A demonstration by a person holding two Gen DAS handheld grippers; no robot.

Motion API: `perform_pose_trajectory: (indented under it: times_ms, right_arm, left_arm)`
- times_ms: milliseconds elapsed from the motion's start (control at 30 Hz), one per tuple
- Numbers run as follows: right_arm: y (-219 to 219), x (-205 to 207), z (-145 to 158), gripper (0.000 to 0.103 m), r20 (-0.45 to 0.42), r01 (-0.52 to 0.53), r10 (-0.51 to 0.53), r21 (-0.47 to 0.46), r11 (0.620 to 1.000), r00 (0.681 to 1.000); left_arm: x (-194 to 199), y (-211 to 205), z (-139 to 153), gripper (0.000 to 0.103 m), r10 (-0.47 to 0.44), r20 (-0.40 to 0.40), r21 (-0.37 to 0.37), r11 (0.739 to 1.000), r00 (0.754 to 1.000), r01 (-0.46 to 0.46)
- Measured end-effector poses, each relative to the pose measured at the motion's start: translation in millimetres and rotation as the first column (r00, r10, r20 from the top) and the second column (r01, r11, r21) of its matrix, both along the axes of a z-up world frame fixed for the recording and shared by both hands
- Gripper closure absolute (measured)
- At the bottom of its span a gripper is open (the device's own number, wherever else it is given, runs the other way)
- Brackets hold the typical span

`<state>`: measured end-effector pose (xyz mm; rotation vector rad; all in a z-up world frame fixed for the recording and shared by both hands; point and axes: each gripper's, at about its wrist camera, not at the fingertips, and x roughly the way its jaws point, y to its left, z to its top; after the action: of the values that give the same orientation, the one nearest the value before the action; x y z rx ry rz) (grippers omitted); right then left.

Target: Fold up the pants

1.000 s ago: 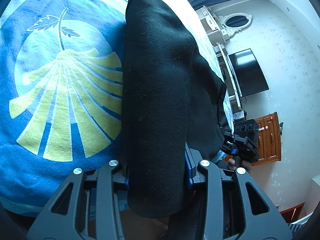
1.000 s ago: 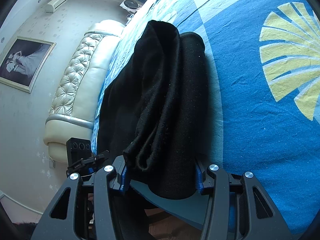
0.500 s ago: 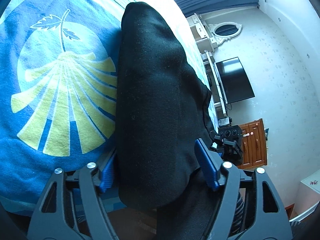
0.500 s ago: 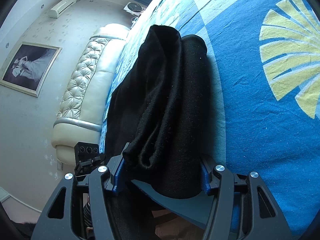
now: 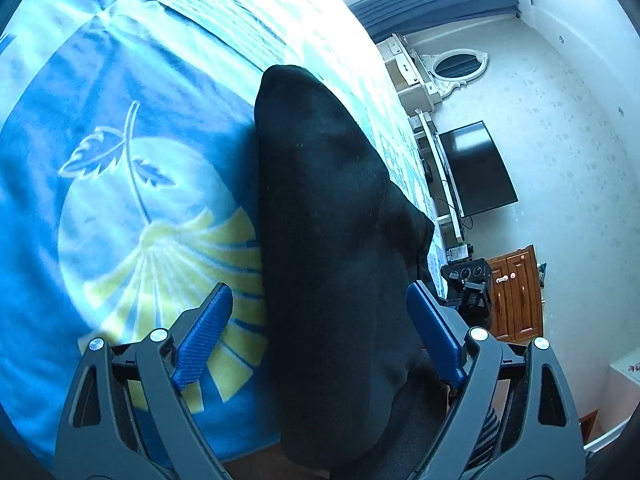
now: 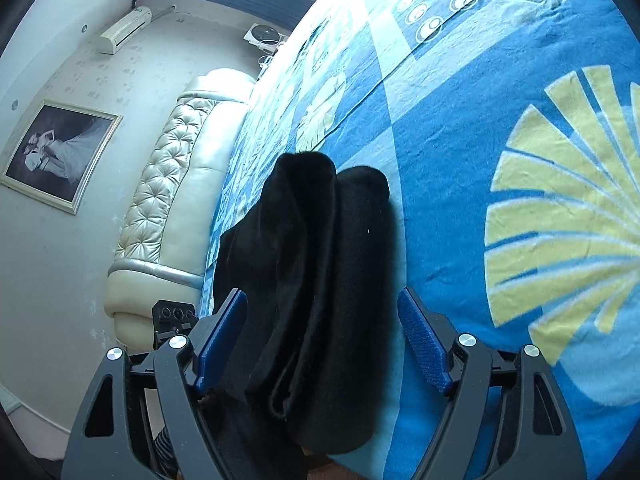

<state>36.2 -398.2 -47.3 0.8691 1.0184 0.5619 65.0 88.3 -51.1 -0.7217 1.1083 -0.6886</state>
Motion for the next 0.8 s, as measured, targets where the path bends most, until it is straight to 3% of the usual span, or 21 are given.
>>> perform_pose_trajectory:
  times_ms: [133, 233, 333, 400, 433, 467, 533, 667, 800]
  right_arm:
    - [4, 32, -7, 0.025, -0.003, 0.021, -0.021, 0.061, 0.998, 1.000]
    - [10, 48, -9, 0.024, -0.018, 0.017, -0.016, 0.056, 0.998, 1.000]
    - [21, 55, -6, 0.023, -0.019, -0.019, 0.019, -0.005, 1.000, 1.000]
    - [30, 56, -3, 0.027, -0.024, -0.050, 0.048, -0.081, 0.996, 0.999]
    - [35, 56, -2, 0.038, -0.026, -0.055, 0.052, -0.113, 0.992, 0.998]
    - [38, 56, -4, 0.046, -0.040, -0.057, 0.052, -0.123, 0.991, 0.998]
    - [39, 55, -5, 0.056, -0.035, -0.043, 0.039, -0.119, 0.992, 0.999]
    - [42, 53, 8, 0.062, 0.005, -0.028, 0.029, -0.131, 0.991, 1.000]
    - [46, 61, 21, 0.065, 0.047, -0.031, 0.036, -0.118, 0.993, 0.998]
  left_arm:
    - [36, -11, 0, 0.015, -0.020, 0.009, 0.027, 0.999, 1.000, 0.020]
    - [59, -12, -7, 0.014, -0.021, -0.030, -0.020, 1.000, 0.999, 0.020]
    - [73, -12, -14, 0.014, -0.005, -0.055, -0.045, 0.999, 0.998, 0.003]
    - [76, -17, -13, 0.017, -0.011, -0.039, -0.020, 1.000, 0.999, 0.010]
    - [75, -21, -12, 0.031, -0.016, -0.024, 0.018, 1.000, 1.000, 0.016]
    - [75, -27, -12, 0.052, -0.032, -0.016, 0.063, 0.997, 0.999, 0.033]
    - [73, -30, -14, 0.061, -0.032, -0.006, 0.107, 0.994, 0.999, 0.033]
    - [74, -26, -9, 0.074, -0.013, -0.006, 0.094, 0.995, 1.000, 0.014]
    - [80, -25, 1, 0.079, -0.019, 0.024, 0.135, 0.991, 1.000, 0.016]
